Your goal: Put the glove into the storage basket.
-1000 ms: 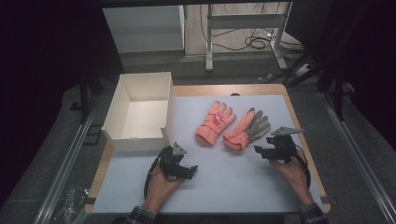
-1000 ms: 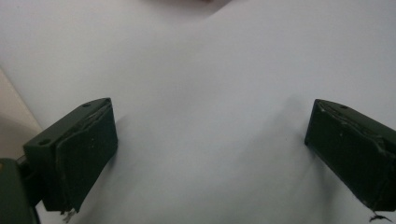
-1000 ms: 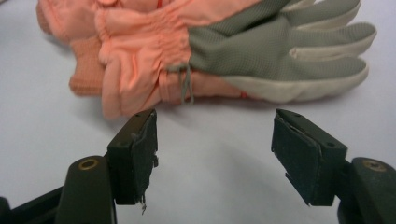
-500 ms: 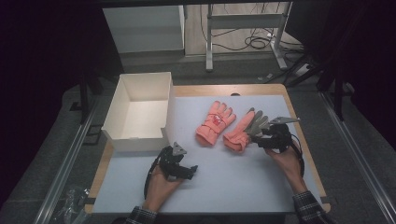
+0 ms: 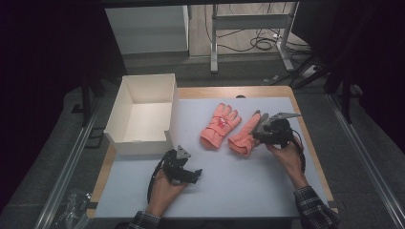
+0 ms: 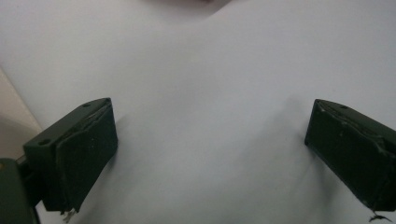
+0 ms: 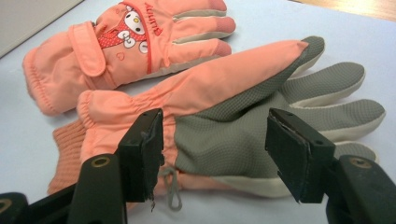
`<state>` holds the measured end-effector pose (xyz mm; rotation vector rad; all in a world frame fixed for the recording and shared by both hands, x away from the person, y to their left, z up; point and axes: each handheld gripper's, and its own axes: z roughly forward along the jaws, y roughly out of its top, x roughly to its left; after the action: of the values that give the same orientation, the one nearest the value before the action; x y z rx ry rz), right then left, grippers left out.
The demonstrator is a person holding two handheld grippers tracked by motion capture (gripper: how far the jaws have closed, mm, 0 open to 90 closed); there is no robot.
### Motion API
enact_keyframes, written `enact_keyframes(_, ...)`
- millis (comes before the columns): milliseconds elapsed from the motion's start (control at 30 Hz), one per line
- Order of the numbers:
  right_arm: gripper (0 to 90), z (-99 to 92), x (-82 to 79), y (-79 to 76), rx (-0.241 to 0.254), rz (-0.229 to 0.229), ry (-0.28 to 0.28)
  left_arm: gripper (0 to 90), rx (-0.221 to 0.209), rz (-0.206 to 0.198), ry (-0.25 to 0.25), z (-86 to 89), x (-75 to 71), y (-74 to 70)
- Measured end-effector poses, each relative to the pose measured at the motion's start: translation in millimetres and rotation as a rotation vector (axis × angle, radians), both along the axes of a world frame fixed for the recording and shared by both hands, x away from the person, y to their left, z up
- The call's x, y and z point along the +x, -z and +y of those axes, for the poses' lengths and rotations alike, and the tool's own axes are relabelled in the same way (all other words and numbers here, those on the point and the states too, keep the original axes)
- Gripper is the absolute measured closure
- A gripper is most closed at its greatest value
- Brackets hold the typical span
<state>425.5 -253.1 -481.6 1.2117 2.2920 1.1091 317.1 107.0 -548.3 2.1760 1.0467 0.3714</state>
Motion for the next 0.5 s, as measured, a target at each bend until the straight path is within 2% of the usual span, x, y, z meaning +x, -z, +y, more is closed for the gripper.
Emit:
enact_keyframes(200,37.4,2.9,7.2,2.0,-0.001,0.003,-0.001,2.3,0.0,0.0,0.0,0.0,0.0,0.0)
enact_keyframes(500,37.3,6.7,18.8,10.3,-0.042,0.006,0.029,2.3,-0.003,0.002,-0.004,-0.2,-0.3,0.1)
